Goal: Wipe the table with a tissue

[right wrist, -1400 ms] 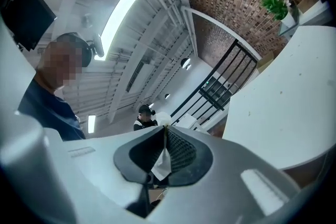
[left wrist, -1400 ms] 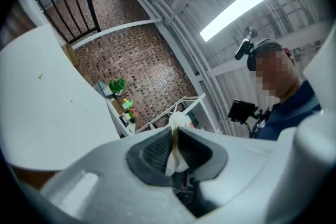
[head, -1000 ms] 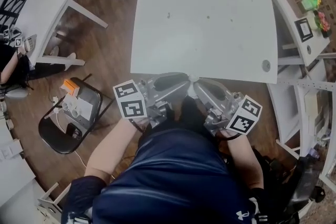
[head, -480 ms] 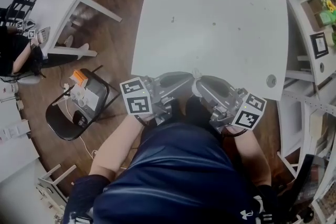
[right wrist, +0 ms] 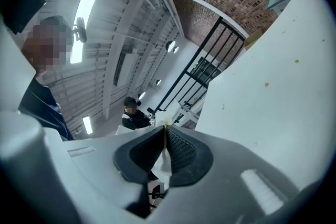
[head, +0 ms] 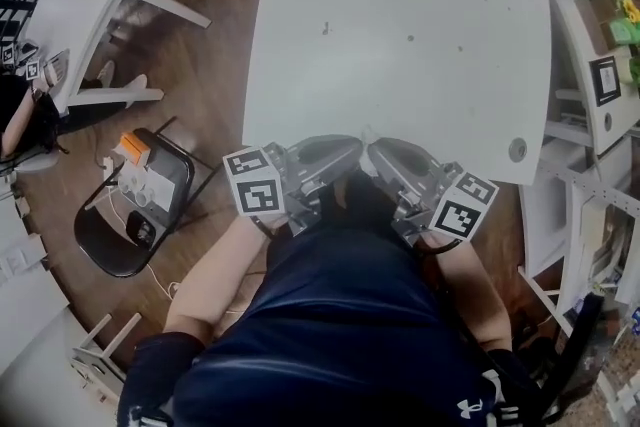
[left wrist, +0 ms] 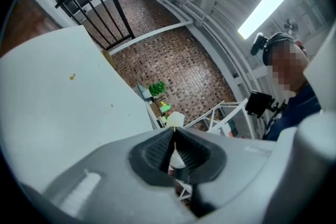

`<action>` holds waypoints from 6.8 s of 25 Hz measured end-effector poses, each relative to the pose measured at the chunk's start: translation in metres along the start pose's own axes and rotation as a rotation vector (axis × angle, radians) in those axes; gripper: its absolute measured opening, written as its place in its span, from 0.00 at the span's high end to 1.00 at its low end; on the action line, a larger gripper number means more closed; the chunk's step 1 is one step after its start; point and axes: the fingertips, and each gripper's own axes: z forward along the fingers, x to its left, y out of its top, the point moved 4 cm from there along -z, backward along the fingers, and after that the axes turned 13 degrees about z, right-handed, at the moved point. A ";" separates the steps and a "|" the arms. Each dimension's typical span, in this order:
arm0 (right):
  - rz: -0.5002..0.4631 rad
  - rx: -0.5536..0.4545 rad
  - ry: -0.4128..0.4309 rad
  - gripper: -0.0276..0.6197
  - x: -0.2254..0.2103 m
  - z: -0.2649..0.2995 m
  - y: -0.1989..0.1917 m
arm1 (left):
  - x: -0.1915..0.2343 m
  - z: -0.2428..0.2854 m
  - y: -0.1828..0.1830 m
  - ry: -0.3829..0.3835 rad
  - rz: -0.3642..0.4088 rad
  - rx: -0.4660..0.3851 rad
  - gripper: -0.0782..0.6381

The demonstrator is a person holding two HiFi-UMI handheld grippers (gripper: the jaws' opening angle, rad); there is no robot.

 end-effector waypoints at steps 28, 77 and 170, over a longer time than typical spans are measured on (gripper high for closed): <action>-0.352 0.356 -0.855 0.92 -0.195 0.026 -0.015 | 0.089 -0.059 0.009 0.267 0.035 0.072 0.84; -0.426 0.346 -0.828 0.93 -0.162 0.061 -0.015 | 0.098 -0.089 0.044 0.236 0.045 0.051 0.85; -0.554 0.535 -0.940 0.93 -0.283 -0.115 0.205 | 0.094 0.079 0.008 0.459 0.047 0.004 0.85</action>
